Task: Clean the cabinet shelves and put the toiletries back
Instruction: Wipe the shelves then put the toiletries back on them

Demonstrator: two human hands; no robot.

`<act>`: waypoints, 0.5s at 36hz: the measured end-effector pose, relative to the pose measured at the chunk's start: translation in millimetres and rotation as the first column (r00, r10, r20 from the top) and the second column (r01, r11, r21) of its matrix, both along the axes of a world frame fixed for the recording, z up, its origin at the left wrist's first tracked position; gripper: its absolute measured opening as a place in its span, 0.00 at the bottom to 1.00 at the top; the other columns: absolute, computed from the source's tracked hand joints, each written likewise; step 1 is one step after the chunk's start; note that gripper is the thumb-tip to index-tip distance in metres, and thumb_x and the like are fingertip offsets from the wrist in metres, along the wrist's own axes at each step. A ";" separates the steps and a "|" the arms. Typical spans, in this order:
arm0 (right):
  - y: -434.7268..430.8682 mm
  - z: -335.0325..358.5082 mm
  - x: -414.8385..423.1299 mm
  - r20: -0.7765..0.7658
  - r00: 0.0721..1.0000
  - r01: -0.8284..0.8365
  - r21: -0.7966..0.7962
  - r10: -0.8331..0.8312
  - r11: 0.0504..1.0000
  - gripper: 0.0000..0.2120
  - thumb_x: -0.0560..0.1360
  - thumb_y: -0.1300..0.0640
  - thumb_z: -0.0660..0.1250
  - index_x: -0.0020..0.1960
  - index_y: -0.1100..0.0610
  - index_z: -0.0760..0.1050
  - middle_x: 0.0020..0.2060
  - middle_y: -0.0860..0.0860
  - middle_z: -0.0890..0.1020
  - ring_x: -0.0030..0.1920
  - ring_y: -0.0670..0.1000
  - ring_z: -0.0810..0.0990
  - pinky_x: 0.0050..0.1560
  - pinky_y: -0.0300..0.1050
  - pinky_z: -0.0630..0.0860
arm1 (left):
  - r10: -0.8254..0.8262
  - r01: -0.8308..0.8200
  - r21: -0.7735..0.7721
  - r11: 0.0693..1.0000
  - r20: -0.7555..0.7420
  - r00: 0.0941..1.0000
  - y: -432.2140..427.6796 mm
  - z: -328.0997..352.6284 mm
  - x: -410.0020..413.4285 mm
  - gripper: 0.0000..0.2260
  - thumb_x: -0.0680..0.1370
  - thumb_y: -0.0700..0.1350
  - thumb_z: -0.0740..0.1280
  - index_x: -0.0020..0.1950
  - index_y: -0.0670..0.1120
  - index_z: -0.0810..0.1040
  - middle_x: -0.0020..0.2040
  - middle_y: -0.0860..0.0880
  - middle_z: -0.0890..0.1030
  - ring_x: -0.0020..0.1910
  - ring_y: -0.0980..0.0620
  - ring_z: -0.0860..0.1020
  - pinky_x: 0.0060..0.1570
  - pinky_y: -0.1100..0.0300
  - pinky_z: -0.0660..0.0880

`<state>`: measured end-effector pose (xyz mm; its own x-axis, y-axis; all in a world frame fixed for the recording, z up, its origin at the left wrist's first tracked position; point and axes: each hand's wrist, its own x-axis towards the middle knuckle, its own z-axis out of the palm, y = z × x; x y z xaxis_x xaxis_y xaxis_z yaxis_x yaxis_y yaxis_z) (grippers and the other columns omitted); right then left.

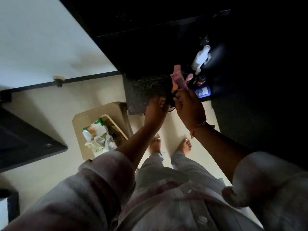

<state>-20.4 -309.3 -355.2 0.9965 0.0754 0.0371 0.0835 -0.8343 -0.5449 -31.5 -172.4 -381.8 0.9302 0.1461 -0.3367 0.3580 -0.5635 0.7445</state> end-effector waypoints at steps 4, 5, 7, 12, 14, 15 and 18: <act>24.6 3.5 -12.8 -0.074 0.981 -0.179 -0.004 0.179 0.984 0.07 0.77 0.53 0.66 0.45 0.56 0.77 0.44 0.55 0.80 0.42 0.58 0.79 0.36 0.50 0.75 | -0.030 0.032 0.097 0.995 -0.021 0.999 38.8 5.4 -45.2 0.03 0.76 0.44 0.70 0.47 0.45 0.79 0.42 0.47 0.83 0.40 0.50 0.81 0.40 0.57 0.77; 32.6 2.7 -16.1 -0.106 0.969 -0.227 -0.011 0.225 0.974 0.07 0.77 0.53 0.66 0.45 0.56 0.78 0.42 0.54 0.80 0.42 0.58 0.79 0.36 0.49 0.75 | -0.017 0.020 0.106 0.994 -0.034 0.999 49.8 6.6 -57.1 0.04 0.76 0.44 0.70 0.45 0.44 0.79 0.40 0.47 0.83 0.39 0.50 0.80 0.40 0.57 0.76; 52.1 -0.7 -23.6 -0.157 0.942 -0.307 -0.035 0.298 0.951 0.08 0.77 0.53 0.65 0.46 0.56 0.80 0.42 0.55 0.82 0.42 0.60 0.79 0.36 0.47 0.73 | 0.039 -0.031 0.121 0.992 -0.065 0.997 73.4 6.1 -82.6 0.05 0.77 0.44 0.69 0.44 0.44 0.80 0.40 0.48 0.82 0.38 0.53 0.78 0.38 0.59 0.72; 108.6 -17.7 -48.7 -0.337 0.810 -0.527 -0.056 0.481 0.848 0.11 0.80 0.53 0.59 0.48 0.54 0.80 0.40 0.55 0.83 0.41 0.60 0.81 0.38 0.47 0.76 | 0.301 -0.271 0.224 0.936 -0.112 0.947 130.0 -1.4 -144.9 0.08 0.80 0.42 0.63 0.41 0.46 0.77 0.38 0.50 0.78 0.38 0.51 0.76 0.35 0.67 0.64; 130.6 -23.5 -58.4 -0.413 0.723 -0.617 -0.024 0.554 0.787 0.12 0.80 0.53 0.57 0.52 0.54 0.79 0.45 0.55 0.83 0.45 0.58 0.81 0.43 0.48 0.78 | 0.398 -0.368 0.240 0.898 -0.084 0.914 151.2 -8.1 -164.8 0.06 0.79 0.42 0.64 0.46 0.45 0.81 0.45 0.47 0.82 0.45 0.49 0.78 0.44 0.59 0.72; 140.7 -25.3 -63.1 -0.444 0.674 -0.663 -0.011 0.590 0.749 0.12 0.80 0.54 0.57 0.54 0.54 0.78 0.48 0.55 0.82 0.48 0.58 0.81 0.45 0.46 0.77 | 0.450 -0.421 0.244 0.874 -0.075 0.890 160.7 -11.3 -174.1 0.06 0.78 0.43 0.65 0.51 0.45 0.81 0.50 0.46 0.81 0.51 0.47 0.78 0.50 0.55 0.74; 168.3 -27.0 -74.0 -0.518 0.552 -0.757 0.017 0.653 0.653 0.13 0.80 0.55 0.57 0.60 0.55 0.76 0.56 0.56 0.80 0.54 0.57 0.79 0.50 0.47 0.74 | 0.543 -0.495 0.289 0.820 -0.115 0.832 184.7 -21.6 -191.5 0.14 0.78 0.45 0.67 0.63 0.44 0.75 0.60 0.45 0.76 0.61 0.45 0.71 0.63 0.53 0.69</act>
